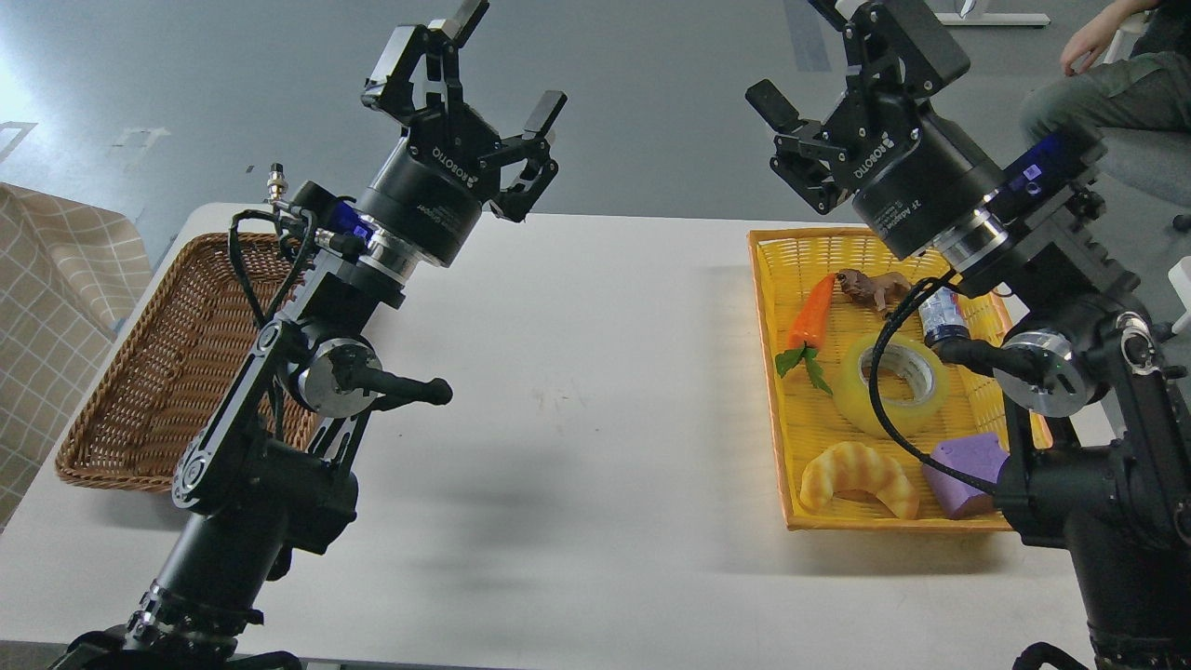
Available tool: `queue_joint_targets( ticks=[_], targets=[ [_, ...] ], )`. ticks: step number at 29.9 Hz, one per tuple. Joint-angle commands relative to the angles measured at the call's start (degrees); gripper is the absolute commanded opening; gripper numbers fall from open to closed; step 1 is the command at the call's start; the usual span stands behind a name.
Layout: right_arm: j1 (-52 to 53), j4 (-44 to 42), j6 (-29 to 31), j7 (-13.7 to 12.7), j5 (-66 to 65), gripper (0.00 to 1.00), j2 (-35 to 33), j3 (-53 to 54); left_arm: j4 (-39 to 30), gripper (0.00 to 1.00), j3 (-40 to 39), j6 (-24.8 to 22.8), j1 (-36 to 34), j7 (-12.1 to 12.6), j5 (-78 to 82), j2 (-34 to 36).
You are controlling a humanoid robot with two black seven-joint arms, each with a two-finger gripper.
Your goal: Place and transfer tape with both arms
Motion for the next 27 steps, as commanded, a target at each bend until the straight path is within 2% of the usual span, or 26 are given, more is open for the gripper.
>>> queue_joint_targets(
  ticks=[1, 27],
  targets=[
    [0.0, 0.0, -0.1, 0.0, 0.0, 1.00, 0.0, 0.0, 0.0, 0.98, 0.0, 0.0, 0.0, 0.0, 0.0, 0.0],
    [-1.0, 0.5, 0.1, 0.0, 0.0, 1.00, 0.0, 0.0, 0.0, 0.98, 0.0, 0.0, -0.1, 0.2, 0.0, 0.0]
  ],
)
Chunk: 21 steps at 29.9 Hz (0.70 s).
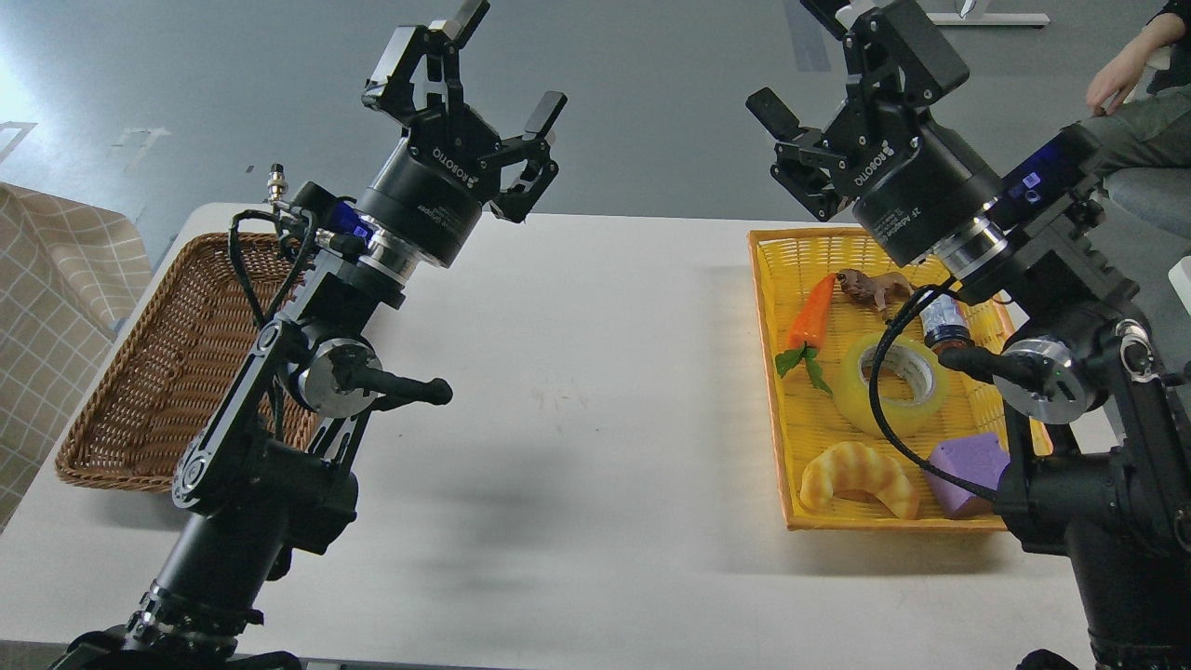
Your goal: Place and transfer tape with both arms
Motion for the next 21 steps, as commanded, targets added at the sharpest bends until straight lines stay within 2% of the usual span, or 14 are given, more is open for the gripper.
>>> queue_joint_targets(
  ticks=[1, 8, 11, 12, 13, 15, 16, 18, 20, 21],
  targets=[
    [-0.1, 0.0, 0.0, 0.0, 0.0, 1.00, 0.0, -0.1, 0.0, 0.98, 0.0, 0.0, 0.0, 0.0, 0.1, 0.0],
    [0.0, 0.0, -0.3, -0.2, -0.1, 1.00, 0.0, -0.1, 0.0, 0.98, 0.1, 0.0, -0.1, 0.1, 0.1, 0.0],
    [0.0, 0.7, -0.5, -3.1, -0.1, 1.00, 0.0, 0.0, -0.1, 0.98, 0.1, 0.1, -0.1, 0.1, 0.2, 0.0],
    [0.1, 1.0, -0.5, -5.0, -0.1, 1.00, 0.0, 0.0, -0.1, 0.98, 0.1, 0.0, -0.1, 0.1, 0.2, 0.0],
    [0.1, 1.0, -0.5, -5.0, -0.1, 1.00, 0.0, 0.0, -0.1, 0.98, 0.1, 0.0, -0.1, 0.1, 0.2, 0.0],
    [0.8, 1.4, -0.5, -8.5, -0.2, 1.00, 0.0, -0.6, -0.1, 0.98, 0.1, 0.1, -0.1, 0.2, 0.2, 0.0],
    [0.9, 1.3, -0.4, -9.0, -0.4, 1.00, 0.0, -0.8, -0.1, 0.98, 0.1, 0.1, -0.1, 0.2, 0.2, 0.0],
    [1.1, 1.5, 0.2, -9.1, -0.7, 1.00, -8.3, -2.4, -0.1, 0.98, 0.1, 0.1, -0.1, 0.2, 0.3, 0.0],
    [1.5, 1.7, 0.3, -9.1, -0.8, 1.00, -12.7, -4.4, -0.1, 0.98, 0.1, 0.1, -0.1, 0.2, 0.3, 0.0],
    [2.2, 2.2, 0.3, -9.1, -1.2, 1.00, -17.0, -6.3, -0.1, 0.98, 0.1, 0.1, -0.1, 0.2, 0.3, 0.0]
  ],
)
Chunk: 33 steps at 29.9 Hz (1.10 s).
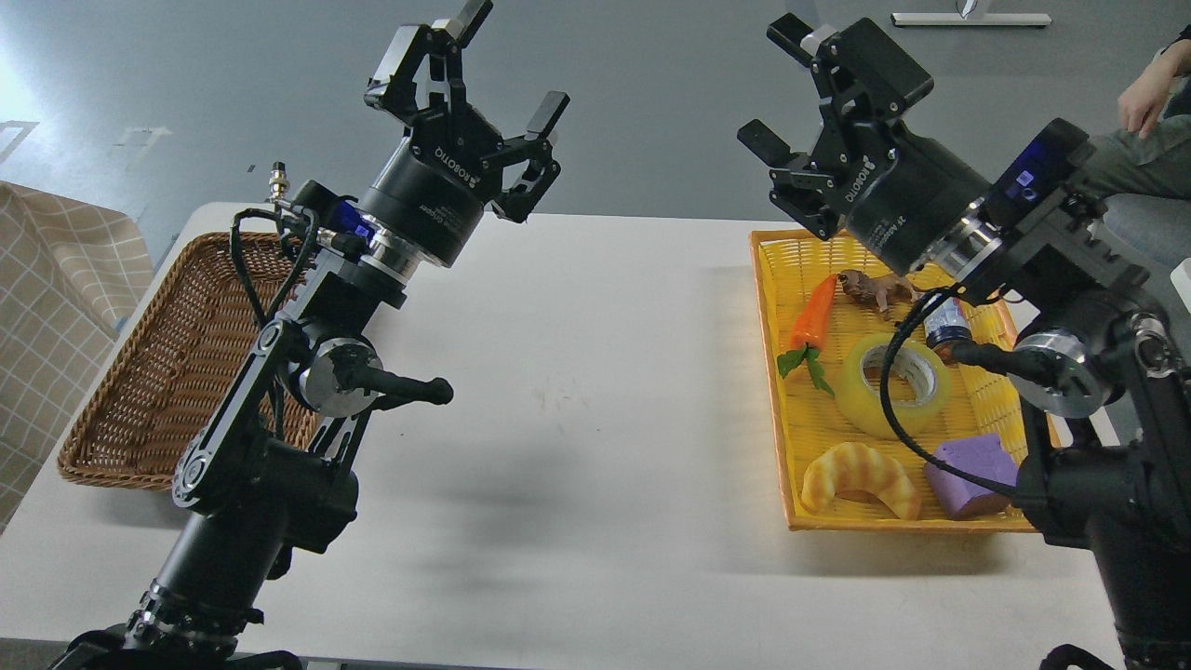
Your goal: Place and transfer tape with both arms
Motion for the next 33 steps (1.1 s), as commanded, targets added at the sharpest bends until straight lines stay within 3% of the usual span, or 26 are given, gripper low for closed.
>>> queue_joint_targets(
  ticks=[1, 7, 14, 17, 33],
  targets=[
    [1.4, 1.1, 0.2, -0.1, -0.8, 1.00, -10.1, -4.2, 0.0, 0.98, 0.0, 0.0, 0.0, 0.0, 0.0, 0.0],
    [1.5, 3.8, 0.7, 0.5, -10.4, 1.00, -21.5, -5.7, 0.1, 0.98, 0.0, 0.1, 0.1, 0.1, 0.5, 0.0],
    [-0.5, 4.5, 1.4, 5.1, -25.5, 1.00, -30.2, -6.1, 0.1, 0.98, 0.1, 0.1, 0.1, 0.1, 0.5, 0.0],
    [-1.4, 4.6, 1.4, 7.1, -25.3, 1.00, -31.7, -5.7, 0.1, 0.98, 0.1, 0.1, 0.1, 0.1, 0.5, 0.0],
    [-6.3, -0.8, 1.4, 6.5, -25.9, 1.00, -30.1, -2.2, 0.2, 0.98, 0.0, 0.0, 0.1, 0.0, 0.5, 0.0]
  ],
)
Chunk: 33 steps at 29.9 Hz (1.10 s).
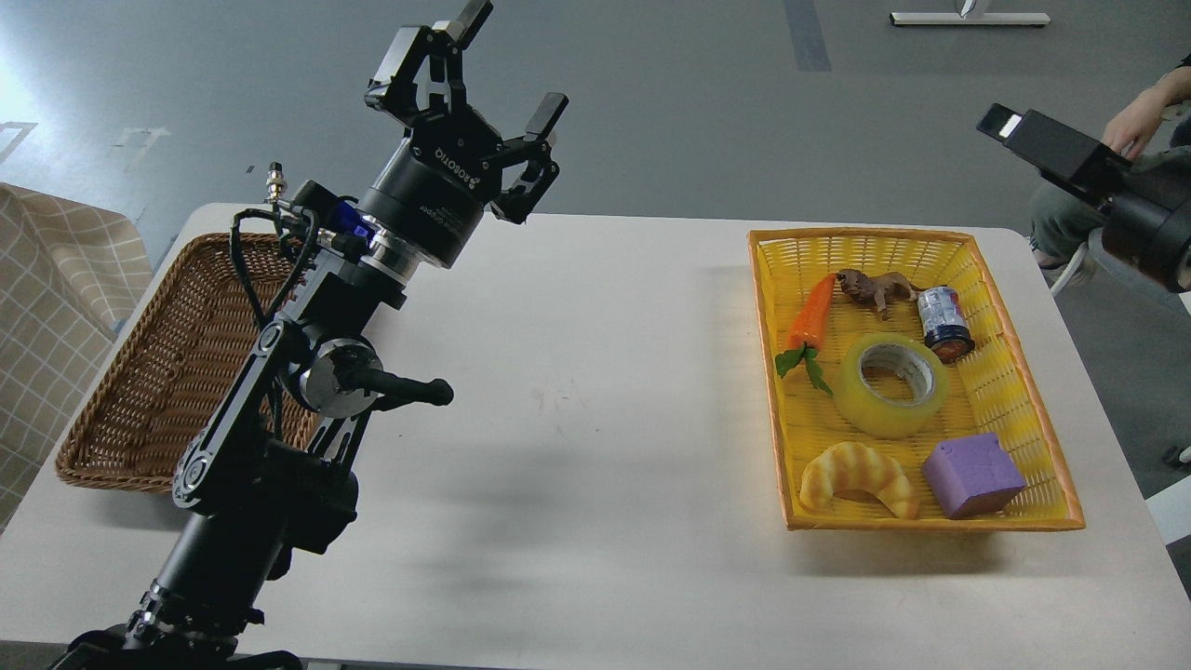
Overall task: Place and transfer tape with both arms
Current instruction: 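Reach the right gripper down into the yellow tray toward the tape roll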
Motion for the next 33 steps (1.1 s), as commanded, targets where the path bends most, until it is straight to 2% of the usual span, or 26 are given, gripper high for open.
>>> queue_joint_targets(
  ticks=[1, 6, 10, 16, 25, 33],
  targets=[
    [-1.7, 0.2, 0.0, -0.4, -1.3, 1.00, -0.6, -1.1, 0.0, 0.98, 0.0, 0.0, 0.1, 0.0, 0.0, 0.0],
    [-1.6, -0.4, 0.0, -0.7, -14.7, 0.99, -1.9, -7.7, 0.0, 0.98, 0.0, 0.0, 0.1, 0.0, 0.0, 0.0],
    [-1.5, -0.6, 0.0, -0.7, -20.3, 0.99, -1.8, -11.6, 0.0, 0.98, 0.0, 0.0, 0.3, 0.0, 0.0, 0.0],
    [-1.4, -4.0, 0.0, -0.6, -30.3, 0.99, 0.8, -14.1, 0.0, 0.98, 0.0, -0.1, 0.5, 0.0, 0.0, 0.0],
    [-1.4, -11.1, 0.0, -0.3, -30.8, 0.98, 3.2, -16.1, 0.1, 0.98, 0.0, -0.1, 0.8, 0.0, 0.0, 0.0],
    [-1.5, -12.1, 0.0, -0.2, -30.9, 0.97, 4.8, -19.1, 0.1, 0.98, 0.0, -0.1, 0.8, 0.0, 0.0, 0.0]
  ],
)
